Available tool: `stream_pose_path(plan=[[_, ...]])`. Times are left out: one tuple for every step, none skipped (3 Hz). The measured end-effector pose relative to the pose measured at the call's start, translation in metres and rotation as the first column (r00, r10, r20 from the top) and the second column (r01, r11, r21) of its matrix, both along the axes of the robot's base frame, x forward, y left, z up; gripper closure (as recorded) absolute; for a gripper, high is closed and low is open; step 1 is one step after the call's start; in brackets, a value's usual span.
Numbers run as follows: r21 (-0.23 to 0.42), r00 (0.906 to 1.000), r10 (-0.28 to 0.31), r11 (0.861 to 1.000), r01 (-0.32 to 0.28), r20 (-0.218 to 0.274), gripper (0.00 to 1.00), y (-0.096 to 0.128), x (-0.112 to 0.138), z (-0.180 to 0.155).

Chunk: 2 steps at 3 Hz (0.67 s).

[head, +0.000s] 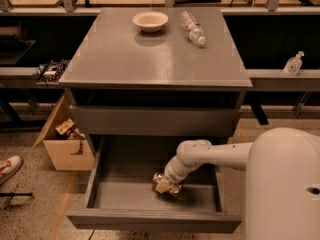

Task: Place orange can into middle drawer

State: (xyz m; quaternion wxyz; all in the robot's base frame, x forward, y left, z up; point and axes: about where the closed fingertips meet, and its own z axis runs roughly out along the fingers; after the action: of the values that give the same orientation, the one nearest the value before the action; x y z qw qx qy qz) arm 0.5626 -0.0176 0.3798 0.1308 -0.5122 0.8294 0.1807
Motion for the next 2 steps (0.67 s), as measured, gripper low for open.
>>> stream_pose_path(plan=[[0.004, 1.0000, 0.005, 1.000, -0.005, -0.004, 0.58, 0.0021, -0.0015, 0.0003], [0.008, 0.9997, 0.023, 1.000, -0.023, -0.003, 0.35, 0.0072, -0.0042, 0.0073]])
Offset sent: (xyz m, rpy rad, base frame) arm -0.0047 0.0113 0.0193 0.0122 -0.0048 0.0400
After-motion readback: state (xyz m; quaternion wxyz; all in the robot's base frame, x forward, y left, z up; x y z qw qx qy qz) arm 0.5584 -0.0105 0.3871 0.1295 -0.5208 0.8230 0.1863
